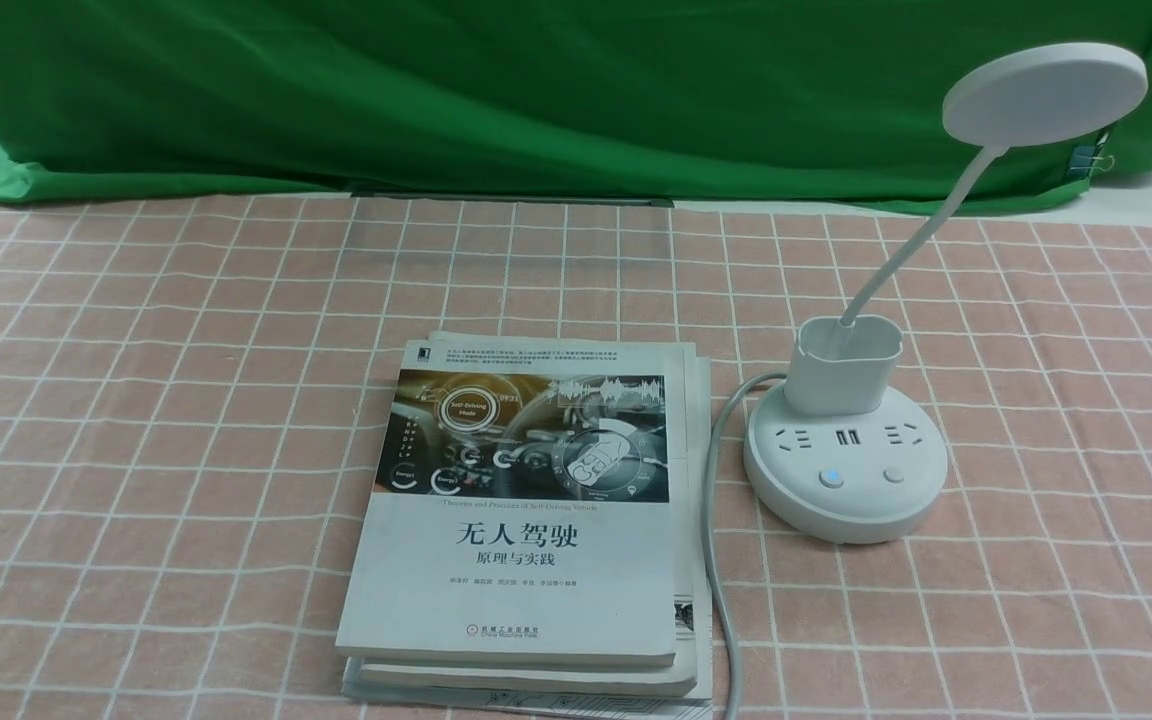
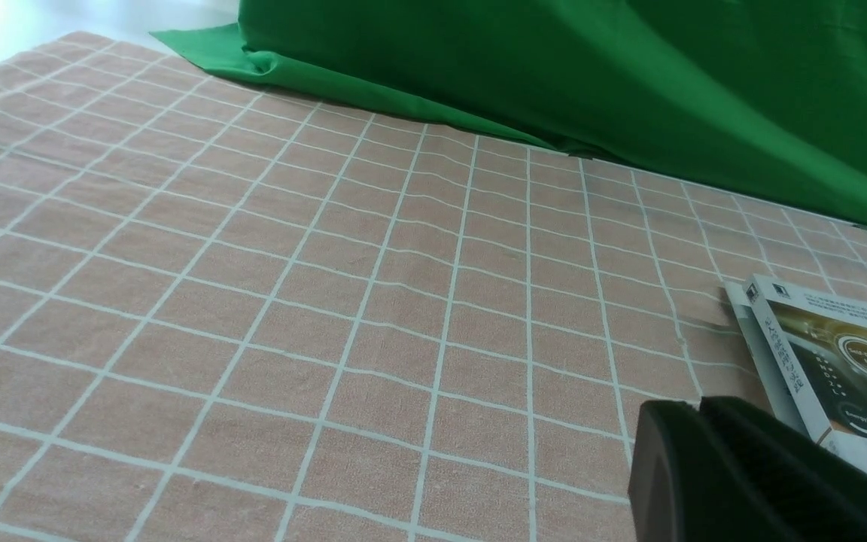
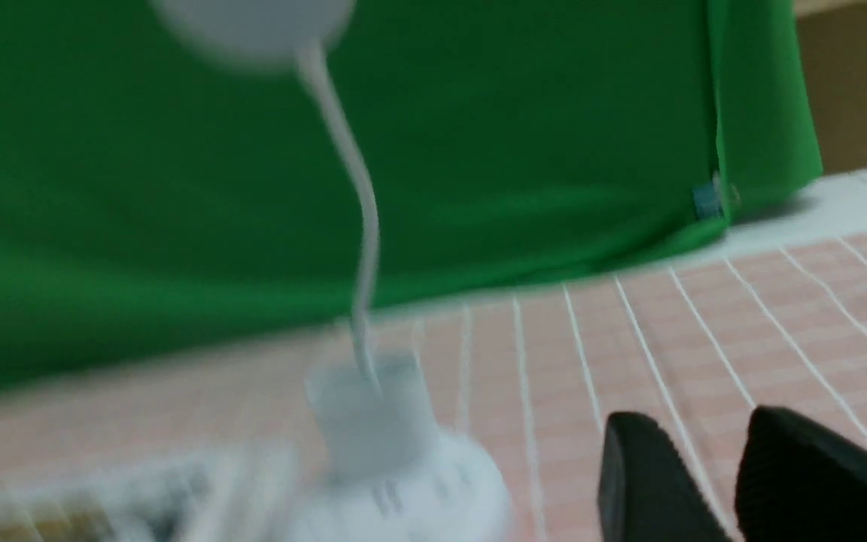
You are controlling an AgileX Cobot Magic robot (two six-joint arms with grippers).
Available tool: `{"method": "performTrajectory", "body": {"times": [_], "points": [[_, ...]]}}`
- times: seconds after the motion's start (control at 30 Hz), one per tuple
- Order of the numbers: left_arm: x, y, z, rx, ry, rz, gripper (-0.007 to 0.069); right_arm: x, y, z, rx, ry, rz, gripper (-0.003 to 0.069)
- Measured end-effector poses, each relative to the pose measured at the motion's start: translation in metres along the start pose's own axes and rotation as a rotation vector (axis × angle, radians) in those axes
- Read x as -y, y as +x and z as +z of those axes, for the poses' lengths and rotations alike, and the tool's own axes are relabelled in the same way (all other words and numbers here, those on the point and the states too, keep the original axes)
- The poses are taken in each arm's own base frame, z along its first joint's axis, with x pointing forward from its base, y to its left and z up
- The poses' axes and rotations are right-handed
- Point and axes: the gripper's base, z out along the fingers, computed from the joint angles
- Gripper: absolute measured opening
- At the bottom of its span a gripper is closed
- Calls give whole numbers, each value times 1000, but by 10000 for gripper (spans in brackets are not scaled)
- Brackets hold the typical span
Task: Turn on the table lamp on the pink coffee tablecloth with your hand.
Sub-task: 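Press the button on the base of the white desk lamp with the right gripper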
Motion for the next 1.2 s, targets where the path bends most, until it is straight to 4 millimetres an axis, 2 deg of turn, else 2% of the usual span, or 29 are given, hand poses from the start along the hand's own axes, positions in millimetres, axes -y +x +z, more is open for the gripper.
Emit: {"method": "performTrajectory", "body": {"times": [0.17,0.27,0.37,0.47,0.53,0.67,0.77,0.87,0.9,0.93,0.97,1.2], "points": [[0,0,0,0,0,-1,19,-1,-6,0,68,-15,96,243],[0,0,0,0,0,0,19,-1,-6,0,71,-17,127,206],[0,0,0,0,0,0,19,-3,-7,2,-47,0,129,125],[0,0,0,0,0,-1,19,-14,-28,13,-245,13,70,55],[0,0,0,0,0,-1,19,-23,-43,27,-414,13,-3,35],[0,0,0,0,1,-2,19,-37,-56,69,-823,10,-158,31],[0,0,0,0,1,-2,19,-40,-50,108,-1040,-4,-243,32],[0,0,0,0,1,-2,19,-41,-41,143,-1144,-15,-279,32],[0,0,0,0,1,-2,19,-41,-42,146,-1144,-18,-282,32],[0,0,0,0,1,-2,19,-44,-35,161,-1177,-28,-293,32],[0,0,0,0,1,-2,19,-46,-33,166,-1186,-37,-299,32],[0,0,0,0,1,-1,19,-82,5,213,-1242,-166,-386,32]]}}
